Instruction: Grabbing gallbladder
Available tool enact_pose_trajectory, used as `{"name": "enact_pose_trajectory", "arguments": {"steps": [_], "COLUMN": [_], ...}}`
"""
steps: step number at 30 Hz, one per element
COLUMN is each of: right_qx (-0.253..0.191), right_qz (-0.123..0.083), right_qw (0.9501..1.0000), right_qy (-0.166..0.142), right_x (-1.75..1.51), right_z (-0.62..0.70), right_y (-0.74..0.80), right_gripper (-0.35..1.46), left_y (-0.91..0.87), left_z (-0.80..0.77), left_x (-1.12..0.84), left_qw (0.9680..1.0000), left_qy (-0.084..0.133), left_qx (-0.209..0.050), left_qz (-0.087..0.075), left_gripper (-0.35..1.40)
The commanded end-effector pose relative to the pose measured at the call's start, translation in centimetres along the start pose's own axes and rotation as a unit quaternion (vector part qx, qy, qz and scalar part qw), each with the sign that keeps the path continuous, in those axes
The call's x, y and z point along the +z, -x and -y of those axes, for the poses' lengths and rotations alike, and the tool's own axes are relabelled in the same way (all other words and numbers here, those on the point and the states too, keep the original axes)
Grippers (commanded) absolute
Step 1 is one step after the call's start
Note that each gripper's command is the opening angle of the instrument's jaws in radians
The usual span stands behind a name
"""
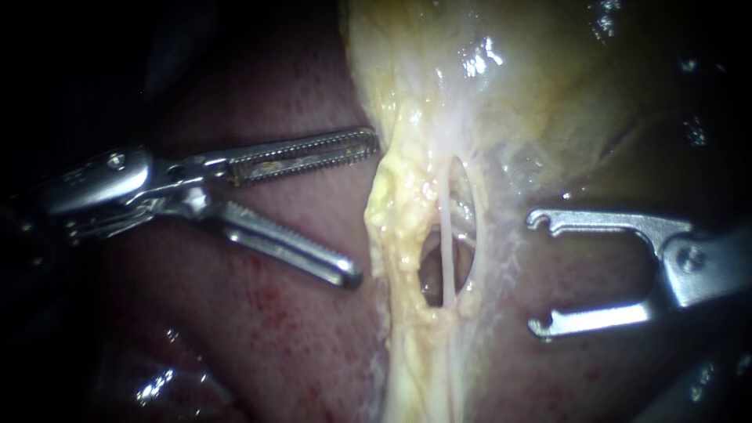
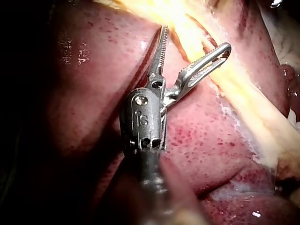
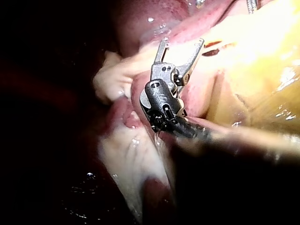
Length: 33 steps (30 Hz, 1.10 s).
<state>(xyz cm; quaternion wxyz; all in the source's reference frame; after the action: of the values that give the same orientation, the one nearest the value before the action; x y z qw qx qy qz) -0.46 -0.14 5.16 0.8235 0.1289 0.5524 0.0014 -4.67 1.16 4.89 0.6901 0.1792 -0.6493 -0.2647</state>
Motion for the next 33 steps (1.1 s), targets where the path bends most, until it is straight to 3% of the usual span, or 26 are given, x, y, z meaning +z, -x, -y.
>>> {"name": "enact_pose_trajectory", "arguments": {"steps": [1,7,17,33], "right_qx": [0.000,-0.003,-0.003,0.006], "right_qz": [0.000,0.000,0.000,0.000], "right_qw": [1.0000,1.0000,1.0000,1.0000], "right_qy": [0.000,0.000,0.000,0.000], "right_x": [0.00,0.00,-0.01,-0.01], "right_z": [0.00,0.00,0.00,0.01], "right_y": [0.00,0.00,0.00,0.00], "right_gripper": [0.60,0.60,0.60,0.60], "left_y": [0.02,0.05,0.06,0.01], "left_z": [0.02,0.05,0.04,0.06], "left_x": [0.00,0.02,0.04,0.01], "left_qw": [1.0000,0.9989,0.9949,0.9874], "left_qy": [0.002,0.013,0.060,0.121], "left_qx": [-0.006,-0.044,-0.077,-0.084], "left_qz": [-0.001,-0.008,-0.022,-0.057], "left_gripper": [0.86,0.69,0.46,0.17]}}
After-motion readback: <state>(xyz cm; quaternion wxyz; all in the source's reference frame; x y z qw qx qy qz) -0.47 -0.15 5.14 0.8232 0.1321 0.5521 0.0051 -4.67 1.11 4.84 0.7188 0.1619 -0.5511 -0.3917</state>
